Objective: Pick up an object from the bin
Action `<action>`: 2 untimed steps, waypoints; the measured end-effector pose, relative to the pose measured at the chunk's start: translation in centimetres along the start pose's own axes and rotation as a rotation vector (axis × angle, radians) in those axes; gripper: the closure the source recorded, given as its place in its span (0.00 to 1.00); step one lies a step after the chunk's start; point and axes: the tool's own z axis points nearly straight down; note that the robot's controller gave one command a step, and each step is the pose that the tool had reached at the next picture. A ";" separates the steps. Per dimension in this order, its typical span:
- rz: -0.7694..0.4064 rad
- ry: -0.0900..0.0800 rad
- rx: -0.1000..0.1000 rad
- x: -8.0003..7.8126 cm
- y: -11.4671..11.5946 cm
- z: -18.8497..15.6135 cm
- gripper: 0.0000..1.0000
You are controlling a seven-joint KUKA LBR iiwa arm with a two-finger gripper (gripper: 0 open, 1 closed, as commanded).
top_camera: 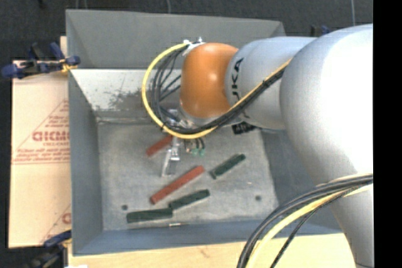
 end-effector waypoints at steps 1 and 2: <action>-0.003 0.004 0.002 -0.1 0.2 -0.3 0.00; 0.000 0.006 0.000 -0.2 0.1 -0.4 1.00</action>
Offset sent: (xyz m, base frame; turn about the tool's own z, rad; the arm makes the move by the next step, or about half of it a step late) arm 0.0000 0.0000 0.0000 0.0000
